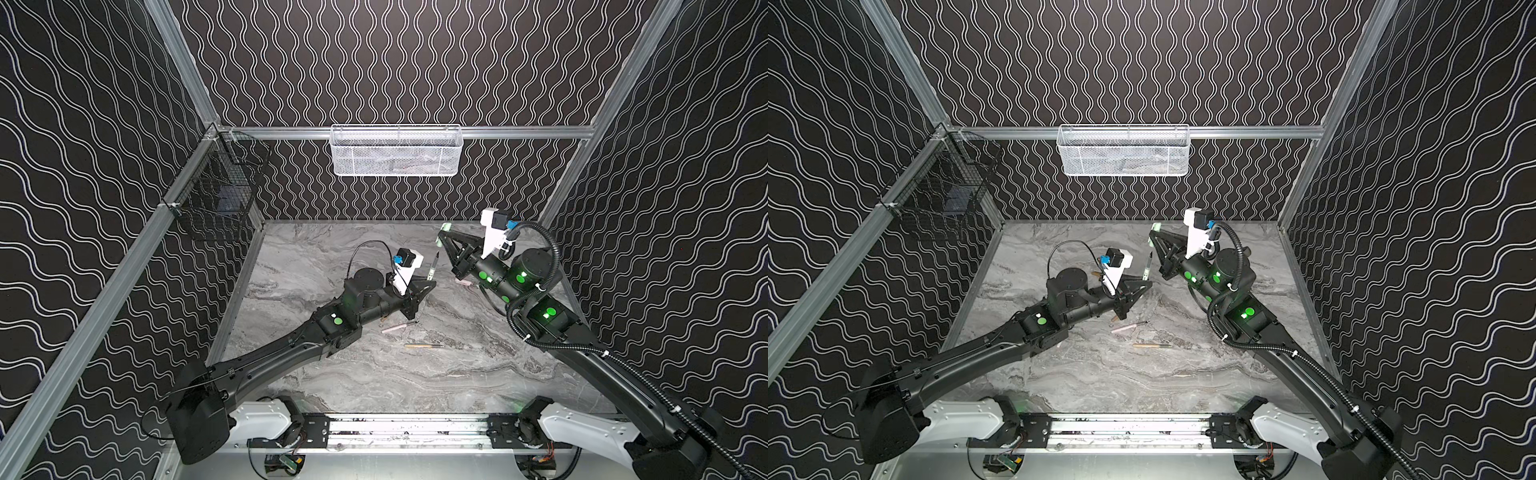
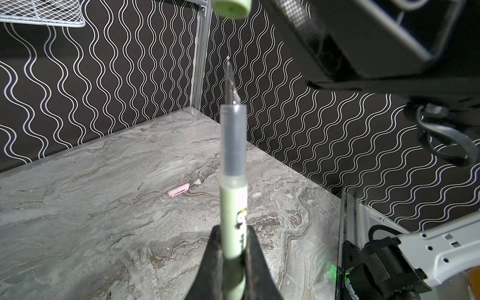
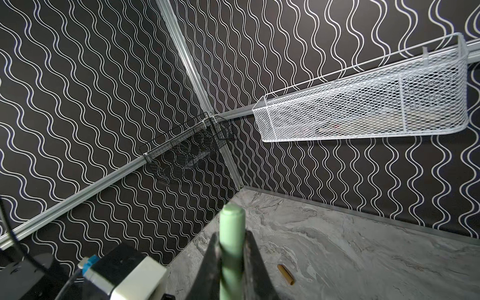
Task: Insert the pens into the pen caps
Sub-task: 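Lower the green cap onto the pen tip held by the left gripper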
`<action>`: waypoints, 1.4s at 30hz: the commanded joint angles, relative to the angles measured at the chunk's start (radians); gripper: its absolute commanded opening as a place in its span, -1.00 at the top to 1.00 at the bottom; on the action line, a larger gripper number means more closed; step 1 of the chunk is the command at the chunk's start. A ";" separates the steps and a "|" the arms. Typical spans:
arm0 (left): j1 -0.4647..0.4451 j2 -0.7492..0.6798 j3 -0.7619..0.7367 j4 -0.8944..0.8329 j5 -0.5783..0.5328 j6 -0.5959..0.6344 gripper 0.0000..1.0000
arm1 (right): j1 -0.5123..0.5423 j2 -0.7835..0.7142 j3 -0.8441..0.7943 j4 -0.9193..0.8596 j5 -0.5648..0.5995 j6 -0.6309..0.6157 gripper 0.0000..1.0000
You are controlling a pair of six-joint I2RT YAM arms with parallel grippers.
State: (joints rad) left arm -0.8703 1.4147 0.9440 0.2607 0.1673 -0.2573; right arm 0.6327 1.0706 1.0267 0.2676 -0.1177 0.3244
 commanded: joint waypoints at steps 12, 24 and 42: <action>0.004 0.001 0.010 0.032 0.002 -0.007 1.00 | 0.000 -0.002 -0.019 -0.002 -0.013 0.005 0.90; 0.003 0.000 0.008 0.036 0.001 -0.014 1.00 | 0.003 -0.010 -0.023 -0.019 -0.020 0.016 0.91; 0.004 0.001 0.003 0.046 0.004 -0.030 1.00 | 0.010 -0.028 -0.081 -0.021 -0.036 0.031 0.91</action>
State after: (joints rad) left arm -0.8696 1.4147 0.9440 0.2489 0.1719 -0.2840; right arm 0.6403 1.0477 0.9508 0.2481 -0.1368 0.3408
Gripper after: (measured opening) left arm 0.111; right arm 0.140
